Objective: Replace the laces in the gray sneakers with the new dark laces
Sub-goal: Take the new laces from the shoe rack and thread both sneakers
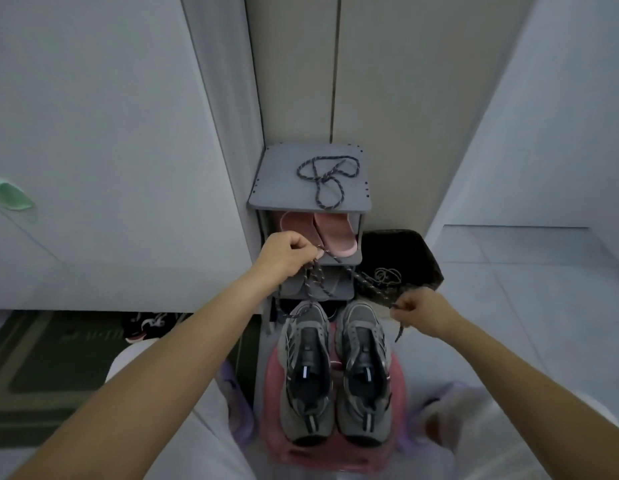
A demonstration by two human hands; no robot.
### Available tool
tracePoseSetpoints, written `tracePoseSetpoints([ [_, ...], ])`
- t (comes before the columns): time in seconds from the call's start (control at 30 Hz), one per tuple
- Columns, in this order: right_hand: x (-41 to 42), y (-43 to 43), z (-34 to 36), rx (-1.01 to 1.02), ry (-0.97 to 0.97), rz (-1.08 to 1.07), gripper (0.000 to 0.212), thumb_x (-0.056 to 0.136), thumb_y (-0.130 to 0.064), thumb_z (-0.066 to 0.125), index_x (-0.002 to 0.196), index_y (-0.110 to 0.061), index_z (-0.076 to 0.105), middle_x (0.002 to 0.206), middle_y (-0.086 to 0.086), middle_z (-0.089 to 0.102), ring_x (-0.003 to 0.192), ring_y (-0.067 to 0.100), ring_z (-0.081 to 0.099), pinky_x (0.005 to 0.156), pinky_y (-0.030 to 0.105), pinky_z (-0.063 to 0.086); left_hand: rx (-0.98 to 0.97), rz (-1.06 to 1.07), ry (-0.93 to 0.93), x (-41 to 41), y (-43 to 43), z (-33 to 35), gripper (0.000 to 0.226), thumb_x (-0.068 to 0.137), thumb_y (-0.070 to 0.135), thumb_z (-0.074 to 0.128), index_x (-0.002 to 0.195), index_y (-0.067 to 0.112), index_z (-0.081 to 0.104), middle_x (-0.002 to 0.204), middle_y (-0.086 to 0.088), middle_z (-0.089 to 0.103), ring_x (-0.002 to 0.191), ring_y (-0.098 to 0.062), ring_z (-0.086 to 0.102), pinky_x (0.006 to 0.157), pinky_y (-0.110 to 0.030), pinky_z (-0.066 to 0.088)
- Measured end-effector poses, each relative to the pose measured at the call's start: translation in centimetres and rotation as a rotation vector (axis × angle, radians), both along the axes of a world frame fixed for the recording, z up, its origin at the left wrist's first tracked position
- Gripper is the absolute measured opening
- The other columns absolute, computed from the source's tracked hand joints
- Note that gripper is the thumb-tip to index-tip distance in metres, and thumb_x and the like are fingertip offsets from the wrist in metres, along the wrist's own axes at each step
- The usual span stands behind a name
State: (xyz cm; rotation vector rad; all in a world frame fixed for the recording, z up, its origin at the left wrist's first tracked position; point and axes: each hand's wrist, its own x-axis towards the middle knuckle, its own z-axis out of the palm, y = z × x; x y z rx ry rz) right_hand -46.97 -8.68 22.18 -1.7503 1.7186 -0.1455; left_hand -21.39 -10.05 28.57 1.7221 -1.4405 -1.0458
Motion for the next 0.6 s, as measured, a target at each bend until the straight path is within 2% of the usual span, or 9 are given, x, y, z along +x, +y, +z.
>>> tracePoseSetpoints([
  [0.1, -1.9, 0.8, -2.0, 0.080, 0.084, -0.027, 0.015, 0.087, -0.017, 0.060, 0.076, -0.008, 0.063, 0.074, 0.005, 0.066, 0.059, 0.005, 0.060, 0.047, 0.012, 0.041, 0.062, 0.035, -0.025, 0.7, 0.2, -2.1, 0.012, 0.082, 0.013, 0.064, 0.071, 0.011, 0.061, 0.071, 0.000, 0.059, 0.068, -0.015, 0.052, 0.070, -0.030, 0.045],
  [0.2, -2.8, 0.8, -2.7, 0.114, 0.086, -0.065, 0.013, 0.091, -0.016, 0.057, 0.080, -0.009, 0.061, 0.081, 0.009, 0.067, 0.066, 0.013, 0.065, 0.054, 0.018, 0.047, 0.126, 0.035, -0.047, 0.8, 0.3, -3.7, 0.013, 0.082, 0.012, 0.062, 0.070, 0.014, 0.062, 0.067, 0.003, 0.058, 0.063, -0.012, 0.052, 0.068, -0.028, 0.045],
  [0.23, -2.8, 0.7, -2.7, 0.110, 0.028, -0.110, 0.014, 0.091, -0.013, 0.056, 0.079, -0.008, 0.061, 0.081, 0.011, 0.067, 0.067, 0.015, 0.065, 0.056, 0.019, 0.049, 0.161, 0.015, -0.060, 0.7, 0.4, -4.2, 0.011, 0.083, 0.013, 0.062, 0.073, 0.013, 0.063, 0.070, 0.002, 0.059, 0.063, -0.011, 0.052, 0.067, -0.027, 0.046],
  [0.3, -2.6, 0.4, -2.7, 0.119, -0.205, -0.268, 0.014, 0.091, -0.006, 0.056, 0.078, -0.001, 0.060, 0.078, 0.015, 0.064, 0.064, 0.017, 0.063, 0.053, 0.017, 0.052, 0.216, -0.047, -0.111, 0.4, 0.7, -5.4, 0.008, 0.086, 0.017, 0.062, 0.082, 0.013, 0.067, 0.077, 0.002, 0.063, 0.069, -0.013, 0.057, 0.066, -0.027, 0.049],
  [0.37, -1.9, 0.3, -2.3, 0.179, -0.458, -0.412, 0.010, 0.091, -0.001, 0.055, 0.082, 0.003, 0.058, 0.074, 0.015, 0.061, 0.060, 0.017, 0.062, 0.050, 0.015, 0.053, 0.239, -0.082, -0.132, -0.1, 1.0, -6.5, 0.012, 0.089, 0.022, 0.062, 0.090, 0.013, 0.070, 0.080, 0.003, 0.064, 0.072, -0.014, 0.059, 0.073, -0.031, 0.052],
  [0.4, -1.6, 0.2, -2.3, 0.194, -0.505, -0.434, 0.008, 0.091, -0.001, 0.056, 0.084, 0.003, 0.058, 0.073, 0.014, 0.061, 0.059, 0.016, 0.062, 0.050, 0.015, 0.053, 0.257, -0.087, -0.121, -0.3, 1.2, -7.2, 0.014, 0.089, 0.023, 0.062, 0.093, 0.013, 0.070, 0.081, 0.003, 0.064, 0.073, -0.014, 0.059, 0.075, -0.031, 0.053],
  [0.5, -0.5, 0.1, -3.1, 0.203, -0.504, -0.432, 0.008, 0.088, -0.006, 0.062, 0.088, 0.001, 0.065, 0.073, 0.010, 0.062, 0.061, 0.013, 0.062, 0.050, 0.014, 0.051, 0.329, -0.114, -0.104, -1.1, 2.0, -9.2, 0.017, 0.090, 0.023, 0.061, 0.101, 0.011, 0.066, 0.082, 0.001, 0.064, 0.072, -0.011, 0.060, 0.069, -0.024, 0.052],
  [0.6, 0.4, -0.2, -4.4, 0.202, -0.530, -0.481, 0.005, 0.086, -0.006, 0.066, 0.087, -0.002, 0.068, 0.064, 0.005, 0.059, 0.055, 0.011, 0.056, 0.045, 0.010, 0.047, 0.287, -0.153, -0.204, -1.8, 2.2, -11.0, 0.024, 0.089, 0.022, 0.061, 0.111, 0.013, 0.061, 0.101, -0.003, 0.065, 0.087, -0.015, 0.062, 0.078, -0.028, 0.053],
])
